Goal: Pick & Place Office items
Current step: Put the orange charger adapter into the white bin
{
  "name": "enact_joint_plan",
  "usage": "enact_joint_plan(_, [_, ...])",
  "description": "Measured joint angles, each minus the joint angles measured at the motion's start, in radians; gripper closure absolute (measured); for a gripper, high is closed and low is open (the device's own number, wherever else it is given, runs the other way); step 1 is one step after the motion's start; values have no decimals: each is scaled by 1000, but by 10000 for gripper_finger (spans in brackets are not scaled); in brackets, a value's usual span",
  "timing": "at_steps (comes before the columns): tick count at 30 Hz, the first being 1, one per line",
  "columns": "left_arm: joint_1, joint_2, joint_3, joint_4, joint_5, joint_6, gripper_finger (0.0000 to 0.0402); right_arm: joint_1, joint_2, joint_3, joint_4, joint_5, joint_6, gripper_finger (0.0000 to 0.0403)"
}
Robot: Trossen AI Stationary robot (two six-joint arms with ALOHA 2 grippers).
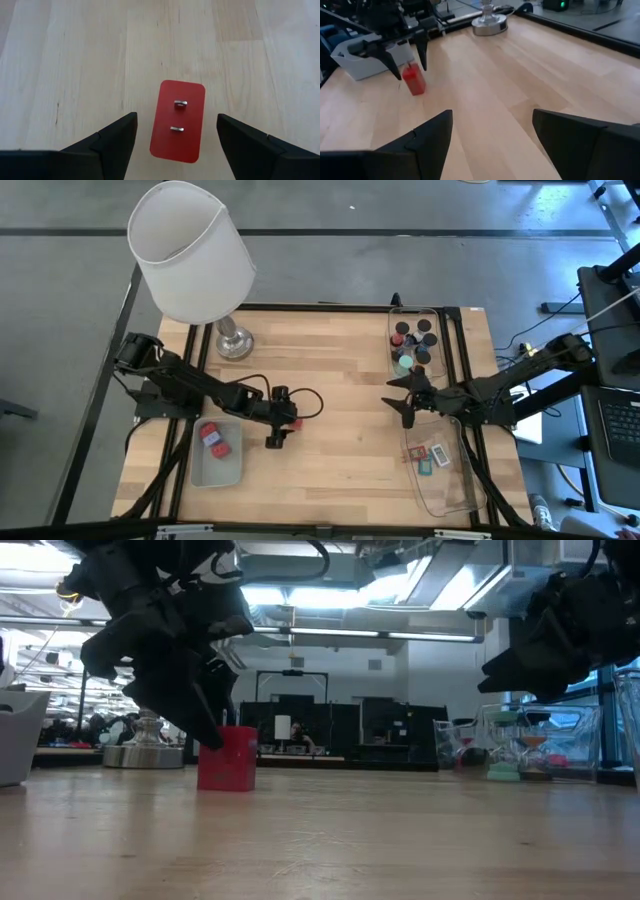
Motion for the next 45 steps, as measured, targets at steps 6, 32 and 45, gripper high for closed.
enact_joint_plan(6, [0,0,0,0,-2,8,175,18,1,-14,50,5,-10,123])
enact_joint_plan(32, [-68,-230,0,-93,-32,-188,280,22,3,-18,51,-95,-100,124])
enact_joint_plan(45, [-550,-454,0,-356,-149,-888,279,22,3,-18,54,-91,-103,124])
